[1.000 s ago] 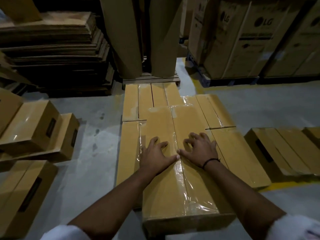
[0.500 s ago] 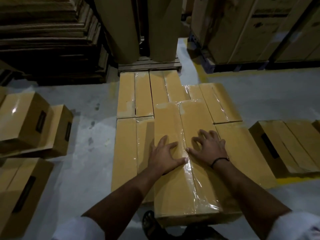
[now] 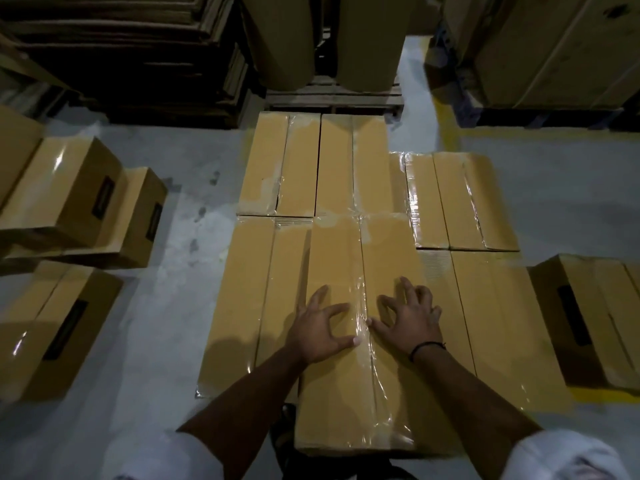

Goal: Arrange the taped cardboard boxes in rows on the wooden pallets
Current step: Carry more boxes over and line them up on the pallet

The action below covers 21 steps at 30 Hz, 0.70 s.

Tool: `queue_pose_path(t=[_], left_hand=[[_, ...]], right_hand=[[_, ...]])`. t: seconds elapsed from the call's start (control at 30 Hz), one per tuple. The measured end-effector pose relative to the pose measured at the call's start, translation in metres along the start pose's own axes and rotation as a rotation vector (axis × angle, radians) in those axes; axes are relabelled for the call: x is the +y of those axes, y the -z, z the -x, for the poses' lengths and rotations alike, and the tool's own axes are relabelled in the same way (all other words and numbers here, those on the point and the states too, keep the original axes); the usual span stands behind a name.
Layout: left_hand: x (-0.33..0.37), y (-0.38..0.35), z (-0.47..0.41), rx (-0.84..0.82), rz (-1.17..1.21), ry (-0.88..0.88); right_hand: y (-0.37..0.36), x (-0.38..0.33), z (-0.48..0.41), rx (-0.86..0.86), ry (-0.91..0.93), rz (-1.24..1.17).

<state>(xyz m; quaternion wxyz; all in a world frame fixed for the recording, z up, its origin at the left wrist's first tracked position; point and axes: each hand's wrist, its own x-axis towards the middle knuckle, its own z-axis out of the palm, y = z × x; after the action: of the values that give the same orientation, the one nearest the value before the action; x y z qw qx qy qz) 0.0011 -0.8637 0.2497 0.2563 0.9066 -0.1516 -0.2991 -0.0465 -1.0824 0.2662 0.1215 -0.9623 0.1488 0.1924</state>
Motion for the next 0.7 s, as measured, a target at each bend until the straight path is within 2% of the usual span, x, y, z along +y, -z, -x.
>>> queue_pose_path(t=[0.23,0.5,0.7], left_hand=[[-0.008,-0.006,-0.031,-0.037,0.021,0.058],[-0.02,-0.003,-0.057,0.008,-0.06,-0.005],[-0.044,-0.02,-0.079,0.008,-0.097,-0.04]], right_hand=[[-0.003,0.005,-0.032,-0.083,0.031,0.019],[-0.008,0.008,-0.058,-0.137,0.065,-0.013],[-0.041,0.014,-0.081,-0.163,0.072,-0.021]])
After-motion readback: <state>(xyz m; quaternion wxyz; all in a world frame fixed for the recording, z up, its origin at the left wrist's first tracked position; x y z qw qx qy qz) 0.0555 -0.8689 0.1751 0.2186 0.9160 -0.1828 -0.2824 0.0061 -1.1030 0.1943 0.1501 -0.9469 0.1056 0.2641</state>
